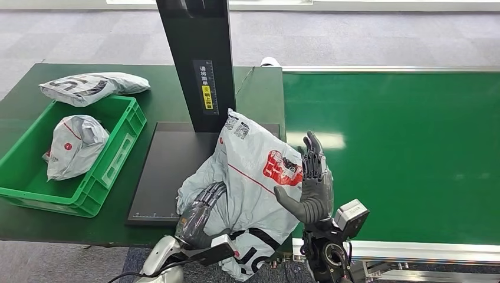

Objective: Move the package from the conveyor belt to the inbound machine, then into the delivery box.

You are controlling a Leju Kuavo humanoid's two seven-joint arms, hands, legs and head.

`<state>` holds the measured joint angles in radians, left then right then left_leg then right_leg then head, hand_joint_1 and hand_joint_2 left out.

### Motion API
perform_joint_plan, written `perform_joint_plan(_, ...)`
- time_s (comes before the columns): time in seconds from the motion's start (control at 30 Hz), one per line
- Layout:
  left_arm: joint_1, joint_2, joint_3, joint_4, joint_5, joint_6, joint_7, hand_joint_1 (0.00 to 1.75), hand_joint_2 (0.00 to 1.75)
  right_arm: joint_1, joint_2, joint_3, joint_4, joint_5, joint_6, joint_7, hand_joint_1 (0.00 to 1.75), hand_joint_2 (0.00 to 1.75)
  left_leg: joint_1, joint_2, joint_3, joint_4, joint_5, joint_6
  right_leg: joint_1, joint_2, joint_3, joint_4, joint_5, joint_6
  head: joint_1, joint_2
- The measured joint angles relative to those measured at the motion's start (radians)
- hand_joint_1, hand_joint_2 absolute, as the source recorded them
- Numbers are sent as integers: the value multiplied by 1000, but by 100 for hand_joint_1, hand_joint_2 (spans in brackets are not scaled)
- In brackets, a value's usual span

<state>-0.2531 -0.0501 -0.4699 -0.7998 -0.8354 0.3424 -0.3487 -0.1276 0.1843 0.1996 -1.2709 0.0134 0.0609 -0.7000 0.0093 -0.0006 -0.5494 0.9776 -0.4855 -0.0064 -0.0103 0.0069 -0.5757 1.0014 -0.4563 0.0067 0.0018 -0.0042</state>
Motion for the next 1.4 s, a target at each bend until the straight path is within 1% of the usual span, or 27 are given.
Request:
perform_joint_plan(0.13, -17, 0, -9, 35, 9, 36, -14, 175, 175, -7, 0, 7, 15, 0, 0, 0, 0, 175, 0, -1, 1, 0, 0, 0, 0, -1, 1, 0, 2, -1, 0, 0)
perform_joint_plan(0.27, -25, 9, 2, 38, 86, 64, -72, 175, 175, -21, 0, 14, 37, -4, 0, 0, 0, 175, 0, 0, 1, 0, 4, 0, 0, -1, 0, 0, 6, -2, 0, 0)
perform_joint_plan(0.4, -31, 37, 56, -3, 200, 82, -119, 175, 175, -31, 0, 20, 59, -6, -4, 0, 0, 175, 1, 1, 0, 0, 9, -2, 2, -1, -1, 0, 10, -6, 0, 0)
perform_joint_plan(0.53, -22, 76, 135, -102, 333, 106, -176, 175, 175, -37, 0, 21, 77, -7, -17, 0, 0, 175, 3, 1, -4, 0, 13, -4, 4, -1, -7, 1, 12, -6, 0, 0)
perform_joint_plan(0.6, -17, 91, 169, -150, 375, 111, -197, 175, 175, -38, 0, 20, 83, -7, -22, 0, 0, 175, 3, 0, -8, 0, 13, -4, 4, -1, -10, 1, 12, -6, 0, 0)
perform_joint_plan(0.8, -12, 110, 245, -292, 496, 148, -280, 175, 175, -29, 0, 19, 89, 2, -41, 0, 0, 175, 3, 0, -16, 1, 12, -3, 3, -1, -18, 1, 12, -5, 0, 0)
perform_joint_plan(0.93, 0, 119, 286, -400, 552, 163, -299, 175, 175, -18, 0, 17, 88, 9, -44, 0, 0, 175, 3, 0, -18, 1, 11, -3, 3, -1, -20, 1, 10, -4, 0, 0)
perform_joint_plan(1.1, 26, 125, 322, -507, 612, 161, -321, 175, 175, -11, 0, 13, 88, 15, -47, 0, 0, 175, 3, 1, -18, 1, 10, -4, 3, -1, -21, 1, 10, -4, 0, 0)
perform_joint_plan(1.23, 68, 125, 361, -654, 687, 137, -345, 175, 175, -4, 0, -2, 88, 23, -52, 0, 0, 175, 3, 1, -18, 1, 10, -4, 3, 0, -21, 1, 10, -4, 0, 0)
perform_joint_plan(1.33, 79, 120, 378, -775, 673, 143, -345, 175, 175, 0, 3, -17, 86, 30, -52, 0, 0, 175, 3, 1, -19, 1, 10, -4, 3, 0, -21, 1, 10, -4, 0, 0)
perform_joint_plan(1.4, 71, 120, 386, -834, 660, 154, -325, 175, 175, 1, 7, -26, 83, 38, -50, 0, 0, 175, 3, 1, -19, 1, 10, -4, 3, 0, -21, 1, 10, -4, 0, 0)
